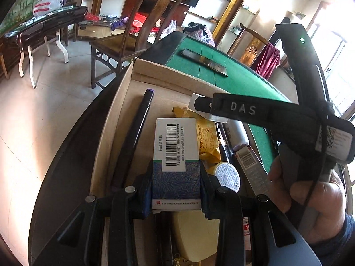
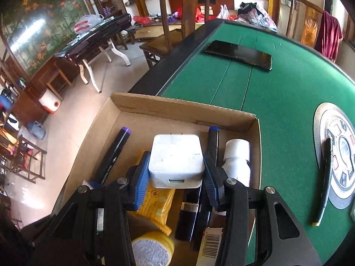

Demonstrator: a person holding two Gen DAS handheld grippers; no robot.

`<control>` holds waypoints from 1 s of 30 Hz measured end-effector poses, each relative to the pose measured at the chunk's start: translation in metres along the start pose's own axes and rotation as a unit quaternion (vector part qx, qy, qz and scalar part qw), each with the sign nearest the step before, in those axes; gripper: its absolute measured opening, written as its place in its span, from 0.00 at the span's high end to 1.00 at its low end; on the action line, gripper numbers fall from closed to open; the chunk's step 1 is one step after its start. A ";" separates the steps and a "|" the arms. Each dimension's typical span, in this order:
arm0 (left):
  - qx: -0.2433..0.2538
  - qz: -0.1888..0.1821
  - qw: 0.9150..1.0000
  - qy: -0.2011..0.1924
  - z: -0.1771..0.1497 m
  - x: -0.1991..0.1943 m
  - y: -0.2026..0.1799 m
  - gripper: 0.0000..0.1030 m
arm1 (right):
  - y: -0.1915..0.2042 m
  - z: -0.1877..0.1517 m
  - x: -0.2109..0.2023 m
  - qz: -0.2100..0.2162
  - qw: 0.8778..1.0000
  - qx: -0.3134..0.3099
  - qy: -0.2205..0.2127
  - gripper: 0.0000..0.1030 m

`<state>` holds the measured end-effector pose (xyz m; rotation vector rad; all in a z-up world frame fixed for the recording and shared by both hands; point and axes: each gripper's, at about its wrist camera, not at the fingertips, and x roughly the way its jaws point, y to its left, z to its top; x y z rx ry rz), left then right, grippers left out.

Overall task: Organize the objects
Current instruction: 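Lower the medicine box and adapter into the tray and open both grippers, then move the left gripper to another yellow-tipped marker while the right approaches the barcode box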

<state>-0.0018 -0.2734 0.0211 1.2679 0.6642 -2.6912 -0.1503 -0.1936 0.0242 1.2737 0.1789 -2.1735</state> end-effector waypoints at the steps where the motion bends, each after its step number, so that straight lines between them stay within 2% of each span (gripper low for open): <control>1: -0.001 0.000 1.000 0.001 0.000 0.000 0.000 0.67 | -0.001 0.001 0.001 -0.001 1.000 0.003 0.000 0.56; 7: -0.013 0.001 1.000 0.013 -0.002 0.004 0.003 0.67 | -0.003 0.001 0.002 0.002 1.000 0.008 0.006 0.56; 10: -0.018 0.000 1.000 0.021 -0.001 0.006 0.004 0.66 | -0.003 0.001 -0.008 0.009 1.000 0.004 -0.010 0.56; 13: -0.019 -0.001 1.000 0.021 -0.003 0.005 0.002 0.58 | -0.004 -0.002 -0.023 0.012 1.000 -0.002 -0.026 0.56; 19: -0.009 0.003 1.000 -0.005 0.000 -0.010 -0.011 0.53 | -0.015 -0.025 -0.066 0.036 0.997 -0.008 -0.070 0.56; 22: 0.000 0.001 1.000 -0.018 0.000 -0.021 -0.021 0.53 | -0.038 -0.040 -0.085 0.055 0.995 0.005 -0.085 0.56; 26: 0.020 -0.006 0.999 -0.030 0.000 -0.032 -0.044 0.52 | -0.092 -0.062 -0.112 0.048 0.992 0.041 -0.113 0.56; 30: 0.060 -0.021 0.997 -0.035 -0.003 -0.040 -0.079 0.48 | -0.169 -0.088 -0.145 -0.010 0.986 0.089 -0.143 0.56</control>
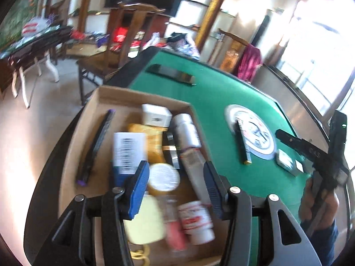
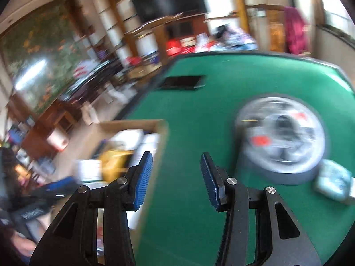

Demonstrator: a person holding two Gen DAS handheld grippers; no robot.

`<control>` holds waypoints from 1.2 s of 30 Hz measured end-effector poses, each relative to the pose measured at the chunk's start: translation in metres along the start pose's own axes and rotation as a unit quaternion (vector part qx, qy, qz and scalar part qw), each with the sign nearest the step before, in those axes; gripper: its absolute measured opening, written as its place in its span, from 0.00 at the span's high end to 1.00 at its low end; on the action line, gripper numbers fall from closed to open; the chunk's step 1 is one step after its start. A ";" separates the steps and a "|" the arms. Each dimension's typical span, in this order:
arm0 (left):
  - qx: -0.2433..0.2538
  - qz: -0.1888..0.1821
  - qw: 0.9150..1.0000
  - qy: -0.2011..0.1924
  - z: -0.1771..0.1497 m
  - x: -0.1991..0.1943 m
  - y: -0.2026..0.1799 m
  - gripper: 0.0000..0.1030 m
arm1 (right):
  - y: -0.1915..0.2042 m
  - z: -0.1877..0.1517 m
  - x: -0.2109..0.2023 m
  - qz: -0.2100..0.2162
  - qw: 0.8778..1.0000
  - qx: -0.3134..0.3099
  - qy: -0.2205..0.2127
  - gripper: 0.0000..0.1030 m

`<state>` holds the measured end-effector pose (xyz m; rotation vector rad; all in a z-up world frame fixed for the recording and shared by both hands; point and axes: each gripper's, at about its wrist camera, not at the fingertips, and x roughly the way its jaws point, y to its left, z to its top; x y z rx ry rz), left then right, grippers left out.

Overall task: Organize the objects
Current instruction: 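Move the left gripper to another yellow-tipped marker while the right approaches the barcode box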

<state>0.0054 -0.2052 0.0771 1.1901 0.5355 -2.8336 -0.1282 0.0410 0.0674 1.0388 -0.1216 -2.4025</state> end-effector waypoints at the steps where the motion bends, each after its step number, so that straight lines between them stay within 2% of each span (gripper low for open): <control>1: 0.012 -0.006 1.000 0.001 0.000 0.000 -0.011 0.46 | -0.023 0.000 -0.008 -0.014 1.000 0.013 -0.005 0.56; 5: 0.046 -0.020 0.999 0.012 -0.002 0.008 -0.045 0.45 | -0.117 0.002 -0.041 -0.104 0.993 0.052 -0.025 0.55; 6: 0.053 -0.023 0.998 0.018 -0.002 0.014 -0.055 0.45 | -0.142 0.000 -0.046 -0.129 0.990 0.060 -0.021 0.50; 9: 0.065 -0.035 0.996 0.041 -0.001 0.033 -0.085 0.45 | -0.188 -0.003 -0.051 -0.165 0.982 0.089 -0.013 0.49; 13: 0.074 -0.049 0.994 0.069 0.002 0.058 -0.119 0.45 | -0.229 -0.010 -0.042 -0.127 0.982 0.138 0.015 0.49; 19: 0.081 -0.035 0.993 0.079 0.008 0.082 -0.143 0.45 | -0.218 -0.035 -0.048 -0.071 0.987 0.127 0.067 0.49; 22: 0.086 -0.025 0.992 0.086 0.013 0.093 -0.151 0.45 | -0.210 -0.052 -0.060 -0.045 0.991 0.114 0.058 0.49; 29: 0.088 0.005 0.990 0.114 0.022 0.128 -0.164 0.45 | -0.196 -0.060 -0.066 -0.086 0.994 0.063 0.037 0.48; 36: 0.073 0.036 0.988 0.129 0.026 0.170 -0.171 0.45 | -0.205 -0.064 -0.067 0.012 0.993 0.112 0.041 0.48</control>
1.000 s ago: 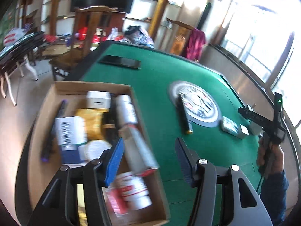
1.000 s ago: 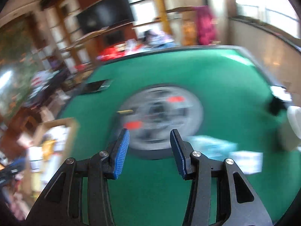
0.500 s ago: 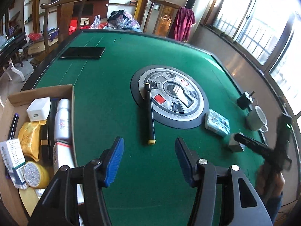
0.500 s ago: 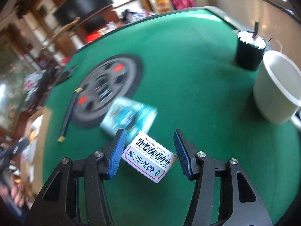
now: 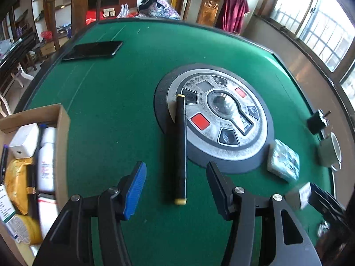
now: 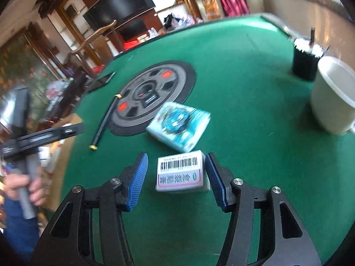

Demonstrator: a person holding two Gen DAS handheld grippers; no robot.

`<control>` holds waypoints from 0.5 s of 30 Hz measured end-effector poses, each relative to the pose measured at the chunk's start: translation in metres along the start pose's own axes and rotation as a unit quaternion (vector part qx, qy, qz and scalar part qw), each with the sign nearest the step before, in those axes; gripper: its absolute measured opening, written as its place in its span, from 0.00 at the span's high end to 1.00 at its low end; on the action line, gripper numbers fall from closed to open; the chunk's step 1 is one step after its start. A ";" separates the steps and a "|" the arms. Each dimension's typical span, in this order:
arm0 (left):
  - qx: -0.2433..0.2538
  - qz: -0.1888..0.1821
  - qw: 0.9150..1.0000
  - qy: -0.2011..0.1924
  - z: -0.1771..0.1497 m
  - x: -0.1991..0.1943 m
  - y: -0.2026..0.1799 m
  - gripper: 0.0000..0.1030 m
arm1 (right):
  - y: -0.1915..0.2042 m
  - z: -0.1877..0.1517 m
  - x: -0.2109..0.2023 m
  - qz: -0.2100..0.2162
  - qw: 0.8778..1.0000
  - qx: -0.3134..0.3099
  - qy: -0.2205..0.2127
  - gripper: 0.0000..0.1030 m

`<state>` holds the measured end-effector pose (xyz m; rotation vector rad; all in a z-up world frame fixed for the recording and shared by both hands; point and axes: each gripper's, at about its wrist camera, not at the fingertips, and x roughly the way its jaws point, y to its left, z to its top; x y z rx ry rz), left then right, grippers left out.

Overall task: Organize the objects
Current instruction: 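Move the left gripper to another yellow-tipped marker while the right approaches the barcode box, then close the left gripper on the marker while the right grips the white barcode box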

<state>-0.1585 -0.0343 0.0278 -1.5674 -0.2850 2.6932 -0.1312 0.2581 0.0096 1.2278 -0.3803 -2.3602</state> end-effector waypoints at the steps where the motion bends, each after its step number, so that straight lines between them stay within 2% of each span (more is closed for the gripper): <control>1: 0.000 0.004 1.000 0.001 0.002 0.004 -0.002 0.45 | 0.000 0.000 -0.002 0.008 1.000 0.003 -0.004 0.48; 13: 0.012 0.044 0.999 -0.011 0.017 0.036 -0.017 0.46 | -0.002 0.003 -0.017 0.010 0.999 0.018 -0.040 0.48; 15: 0.023 0.047 0.999 -0.014 0.018 0.040 -0.020 0.67 | -0.003 0.003 -0.018 0.011 0.999 0.020 -0.041 0.48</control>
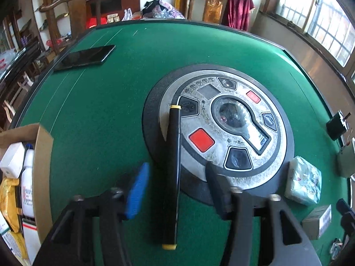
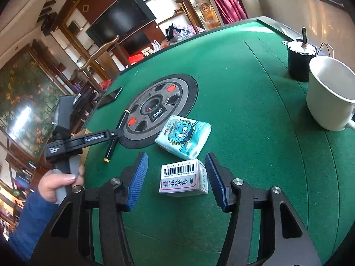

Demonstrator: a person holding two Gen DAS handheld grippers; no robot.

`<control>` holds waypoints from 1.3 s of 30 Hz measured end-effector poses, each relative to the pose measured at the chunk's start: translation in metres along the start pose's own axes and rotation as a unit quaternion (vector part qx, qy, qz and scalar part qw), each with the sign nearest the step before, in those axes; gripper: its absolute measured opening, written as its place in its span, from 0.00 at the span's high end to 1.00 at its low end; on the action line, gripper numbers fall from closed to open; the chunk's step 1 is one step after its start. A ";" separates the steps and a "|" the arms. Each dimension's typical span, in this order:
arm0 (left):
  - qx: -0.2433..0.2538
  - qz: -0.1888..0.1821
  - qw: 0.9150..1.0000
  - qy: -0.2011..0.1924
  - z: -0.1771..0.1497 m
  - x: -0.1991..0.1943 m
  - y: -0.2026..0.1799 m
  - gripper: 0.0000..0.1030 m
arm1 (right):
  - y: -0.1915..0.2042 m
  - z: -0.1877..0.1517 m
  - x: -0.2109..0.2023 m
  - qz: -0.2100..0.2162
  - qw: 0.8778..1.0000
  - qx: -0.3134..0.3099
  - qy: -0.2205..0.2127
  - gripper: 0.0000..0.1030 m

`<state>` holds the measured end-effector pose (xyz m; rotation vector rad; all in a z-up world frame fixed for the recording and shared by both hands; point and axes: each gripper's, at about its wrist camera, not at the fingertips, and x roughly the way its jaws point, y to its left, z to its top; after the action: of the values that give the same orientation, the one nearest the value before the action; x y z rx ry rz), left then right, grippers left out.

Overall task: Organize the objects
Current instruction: 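Close the left gripper on the marker while the right grips the white barcode box, then lift the marker and barcode box off the table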

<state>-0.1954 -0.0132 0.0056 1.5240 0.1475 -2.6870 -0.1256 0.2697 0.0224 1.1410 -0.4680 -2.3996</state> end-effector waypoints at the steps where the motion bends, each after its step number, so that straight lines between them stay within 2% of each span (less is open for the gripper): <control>1: 0.003 0.007 1.000 -0.002 0.000 0.001 -0.001 0.75 | -0.001 0.000 -0.001 -0.001 1.000 0.002 -0.002 0.48; 4: 0.008 0.013 1.000 -0.013 -0.003 0.000 0.000 0.87 | -0.004 0.002 -0.002 0.002 1.000 0.010 -0.005 0.48; 7: 0.002 0.006 1.000 -0.014 -0.018 -0.008 0.004 0.87 | -0.005 0.002 -0.004 0.001 1.000 0.012 -0.006 0.48; 12: 0.044 0.004 0.998 -0.033 -0.062 -0.033 -0.004 0.87 | -0.003 0.000 -0.005 -0.007 1.000 0.005 -0.007 0.48; 14: 0.045 0.000 0.998 -0.039 -0.072 -0.039 -0.003 0.87 | -0.002 -0.001 -0.002 -0.017 1.000 0.000 0.000 0.48; 17: 0.046 -0.001 0.998 -0.042 -0.073 -0.040 -0.003 0.87 | 0.003 -0.004 0.006 -0.031 0.999 -0.011 0.016 0.48; 21: 0.045 0.000 0.998 -0.047 -0.070 -0.037 -0.002 0.87 | 0.020 -0.012 0.014 -0.020 0.998 -0.052 0.039 0.48; 26: 0.051 0.009 0.997 -0.059 -0.072 -0.036 -0.005 0.87 | 0.036 -0.019 0.018 -0.085 0.991 -0.105 0.025 0.48; 31: 0.061 0.022 0.995 -0.070 -0.075 -0.036 -0.009 0.86 | 0.047 -0.025 0.028 -0.122 0.984 -0.128 0.028 0.48; 39: 0.072 0.039 0.994 -0.075 -0.075 -0.036 -0.012 0.86 | 0.062 -0.031 0.035 -0.156 0.979 -0.126 0.024 0.44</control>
<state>-0.1136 0.0072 -0.0013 1.3237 -0.1111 -2.7889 -0.1056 0.1959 0.0105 1.2245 0.0389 -2.5929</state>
